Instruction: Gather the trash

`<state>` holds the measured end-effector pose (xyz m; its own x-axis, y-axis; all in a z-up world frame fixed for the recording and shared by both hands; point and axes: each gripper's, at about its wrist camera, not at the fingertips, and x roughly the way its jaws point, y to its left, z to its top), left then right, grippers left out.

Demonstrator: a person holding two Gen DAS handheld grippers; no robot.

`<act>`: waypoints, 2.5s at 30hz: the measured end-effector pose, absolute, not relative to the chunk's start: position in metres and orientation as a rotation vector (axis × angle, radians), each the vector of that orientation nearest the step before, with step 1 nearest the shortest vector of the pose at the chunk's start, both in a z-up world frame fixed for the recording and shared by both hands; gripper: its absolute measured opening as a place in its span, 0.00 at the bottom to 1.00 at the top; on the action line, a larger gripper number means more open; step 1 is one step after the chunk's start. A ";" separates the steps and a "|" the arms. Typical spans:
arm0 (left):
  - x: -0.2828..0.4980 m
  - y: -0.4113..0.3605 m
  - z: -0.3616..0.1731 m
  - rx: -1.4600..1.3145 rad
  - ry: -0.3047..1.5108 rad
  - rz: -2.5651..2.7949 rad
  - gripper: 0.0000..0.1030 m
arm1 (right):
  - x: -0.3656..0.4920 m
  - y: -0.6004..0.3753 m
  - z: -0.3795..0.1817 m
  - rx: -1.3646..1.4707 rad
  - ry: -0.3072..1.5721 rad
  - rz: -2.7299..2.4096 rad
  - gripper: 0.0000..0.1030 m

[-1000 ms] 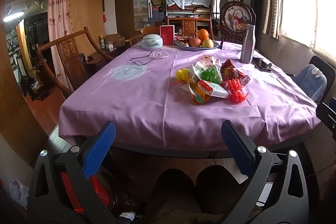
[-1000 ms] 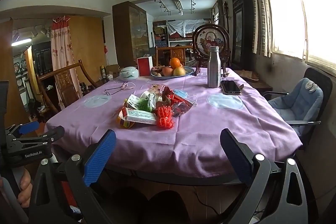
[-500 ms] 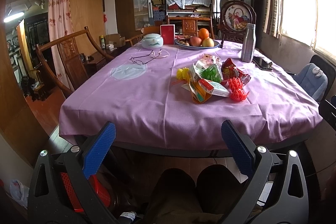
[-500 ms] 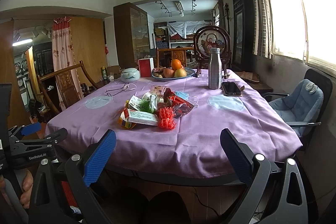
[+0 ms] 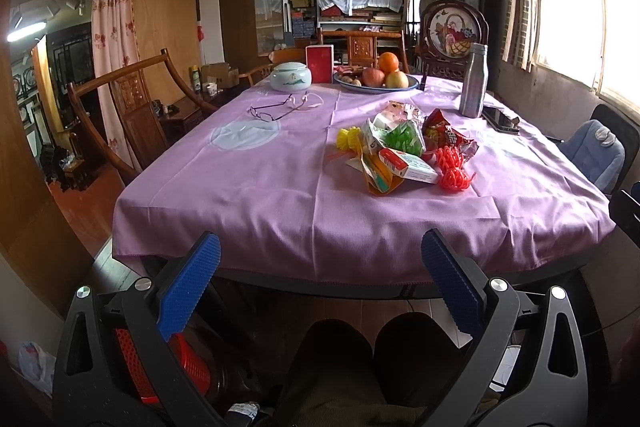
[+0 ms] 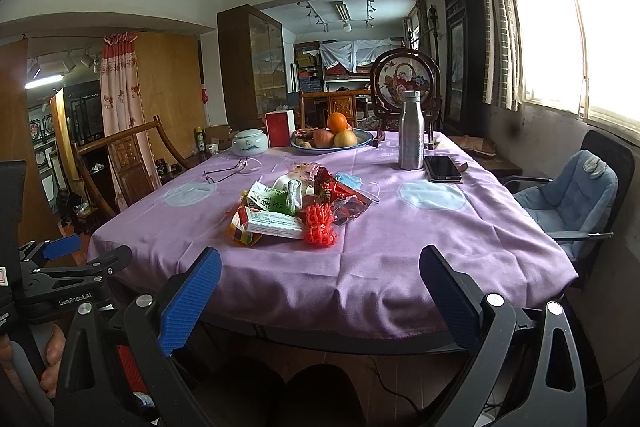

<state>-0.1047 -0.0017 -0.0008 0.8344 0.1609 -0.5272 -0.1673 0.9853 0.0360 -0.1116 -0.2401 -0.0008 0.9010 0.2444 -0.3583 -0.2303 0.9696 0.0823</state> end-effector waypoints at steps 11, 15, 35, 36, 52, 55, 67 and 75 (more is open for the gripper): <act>-0.104 -0.001 -0.004 -0.012 0.561 0.173 0.94 | -0.111 -0.240 -0.001 0.039 0.383 0.246 0.95; -0.104 0.000 -0.005 -0.016 0.568 0.174 0.94 | -0.112 -0.241 -0.001 0.055 0.365 0.250 0.95; -0.093 -0.002 -0.015 -0.010 0.613 0.175 0.94 | -0.106 -0.247 -0.009 0.104 0.392 0.254 0.95; -0.092 -0.003 -0.016 -0.010 0.616 0.174 0.94 | -0.105 -0.247 -0.009 0.110 0.394 0.255 0.95; -0.065 0.017 -0.044 -0.032 0.704 0.190 0.94 | -0.065 -0.246 -0.036 0.133 0.478 0.259 0.95; -0.047 0.031 -0.054 -0.072 0.750 0.178 0.94 | -0.046 -0.249 -0.049 0.156 0.510 0.259 0.95; 0.045 -0.016 -0.040 0.011 0.753 -0.015 0.94 | 0.009 -0.277 -0.087 0.254 0.564 0.227 0.95; 0.097 -0.064 -0.047 0.336 0.679 -0.138 0.94 | 0.026 -0.285 -0.102 0.254 0.609 0.284 0.95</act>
<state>0.0966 -0.0643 -0.0472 0.7718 -0.0163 -0.6357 0.2332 0.9373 0.2591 0.0264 -0.2851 -0.1022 0.7835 0.3343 -0.5238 -0.1862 0.9305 0.3155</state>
